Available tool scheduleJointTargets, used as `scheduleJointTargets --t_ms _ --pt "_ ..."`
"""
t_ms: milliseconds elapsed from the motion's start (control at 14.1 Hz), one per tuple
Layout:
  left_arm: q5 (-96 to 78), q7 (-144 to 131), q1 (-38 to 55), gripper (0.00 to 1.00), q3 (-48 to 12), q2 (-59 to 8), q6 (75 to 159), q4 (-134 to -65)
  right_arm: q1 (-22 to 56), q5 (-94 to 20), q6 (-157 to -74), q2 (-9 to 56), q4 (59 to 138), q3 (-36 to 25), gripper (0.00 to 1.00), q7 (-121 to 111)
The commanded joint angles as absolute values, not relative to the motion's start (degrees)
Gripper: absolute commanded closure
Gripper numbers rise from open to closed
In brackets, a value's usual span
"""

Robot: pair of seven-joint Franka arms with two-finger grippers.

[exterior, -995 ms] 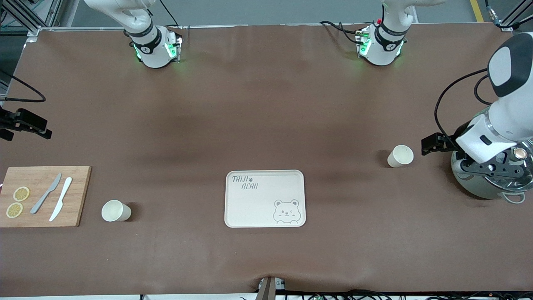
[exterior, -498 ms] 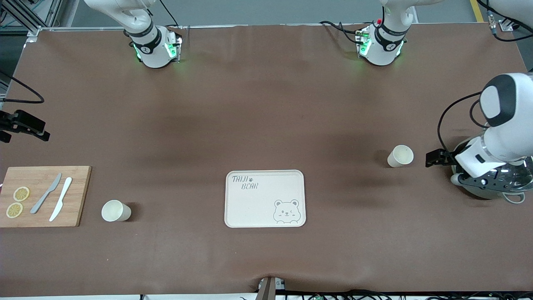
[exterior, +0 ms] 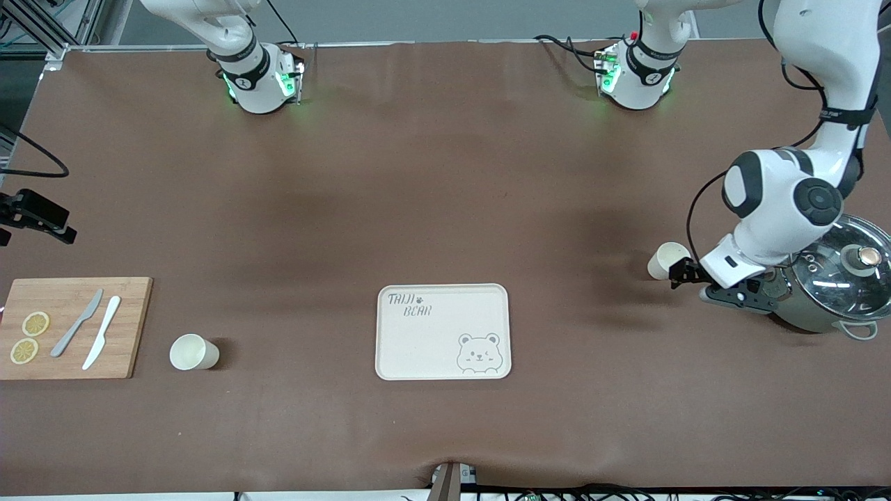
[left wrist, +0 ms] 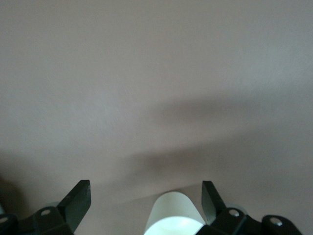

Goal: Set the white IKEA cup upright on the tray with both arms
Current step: 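Grasp the white cup with the left gripper and lift it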

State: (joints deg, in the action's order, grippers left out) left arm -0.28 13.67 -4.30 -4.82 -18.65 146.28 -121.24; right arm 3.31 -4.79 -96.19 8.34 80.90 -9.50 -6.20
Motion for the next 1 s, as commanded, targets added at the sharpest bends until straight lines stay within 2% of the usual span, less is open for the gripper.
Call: scheduleJointTargets --t_ms 0,213,498,924 --pt "-0.2 15.7 -6.0 0.0 -4.8 -16.8 148.3 -124.4 0.2 -10.6 -96.6 9.1 80.5 -9.3 0.0 -6.3" --pt "0.3 20.8 -9.6 0.0 -5.1 -14.7 148.3 -127.0 1.0 -9.9 -95.9 9.2 80.6 -9.3 0.0 -6.6" --pt "0.3 21.5 -10.1 0.0 -5.2 -14.4 148.5 -128.1 3.0 -2.9 -96.3 9.1 80.5 -9.0 0.0 -6.5" --pt "0.3 20.5 -9.5 0.0 -5.4 -14.7 155.6 -132.5 1.9 -2.5 -96.3 9.3 80.5 -9.1 0.0 -12.4"
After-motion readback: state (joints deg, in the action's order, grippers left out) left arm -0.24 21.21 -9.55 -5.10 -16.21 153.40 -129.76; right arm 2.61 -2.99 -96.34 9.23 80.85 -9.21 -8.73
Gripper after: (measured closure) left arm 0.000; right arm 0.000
